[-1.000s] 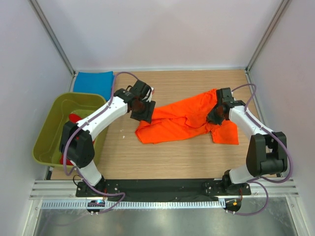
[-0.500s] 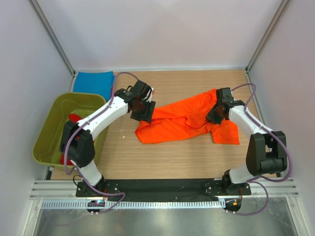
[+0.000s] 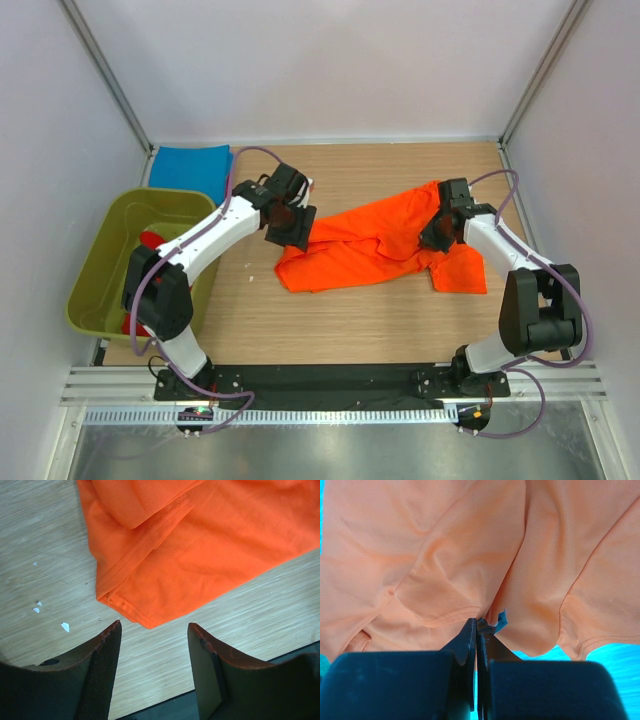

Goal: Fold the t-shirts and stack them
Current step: Flatten the tshirt out

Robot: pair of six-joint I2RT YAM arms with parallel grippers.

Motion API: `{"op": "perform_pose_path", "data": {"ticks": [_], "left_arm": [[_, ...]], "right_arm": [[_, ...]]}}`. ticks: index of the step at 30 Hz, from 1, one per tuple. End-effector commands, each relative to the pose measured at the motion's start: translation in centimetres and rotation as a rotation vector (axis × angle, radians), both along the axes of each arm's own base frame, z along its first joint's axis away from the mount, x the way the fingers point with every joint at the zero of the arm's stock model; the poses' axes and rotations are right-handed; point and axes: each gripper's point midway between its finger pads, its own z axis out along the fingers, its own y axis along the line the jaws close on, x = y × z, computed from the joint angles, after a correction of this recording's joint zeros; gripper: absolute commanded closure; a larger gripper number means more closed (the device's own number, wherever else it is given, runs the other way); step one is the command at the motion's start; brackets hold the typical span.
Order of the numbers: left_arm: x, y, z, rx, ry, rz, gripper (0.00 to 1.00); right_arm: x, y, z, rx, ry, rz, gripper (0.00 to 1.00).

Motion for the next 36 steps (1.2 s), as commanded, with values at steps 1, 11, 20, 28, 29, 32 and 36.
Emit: {"op": "perform_pose_path", "data": {"ticks": [1,11,20,28,29,32,36], "left_arm": [[0.4,-1.0,1.1,-0.016,-0.054,-0.057,0.43],[2.2,-4.4,2.0,0.031,-0.260,-0.157,0.43],[4.3,-7.8,-2.6,0.188,-0.288,-0.176,0.52],[6.0,-8.0,-4.8,0.268,-0.300,-0.112,0.55],[6.0,-8.0,-5.2,0.272,-0.296,-0.107,0.55],[6.2,-8.2,-5.7,0.271,-0.289,-0.094,0.56],[6.6,-8.3,-6.6,0.287,-0.284,-0.079,0.56]], "right_arm": [[1.5,-0.8,2.1,-0.040,-0.071,-0.014,0.99],[4.0,-3.4,11.2,-0.141,-0.278,-0.080,0.99],[4.3,-2.2,10.5,-0.076,-0.283,-0.042,0.99],[5.7,-3.2,11.3,-0.076,-0.312,-0.067,0.99],[5.9,-3.3,11.5,-0.074,-0.316,-0.068,0.99],[6.6,-3.3,11.7,-0.058,-0.320,-0.069,0.99],[7.0,-3.4,11.9,-0.047,-0.328,-0.078,0.99]]}}
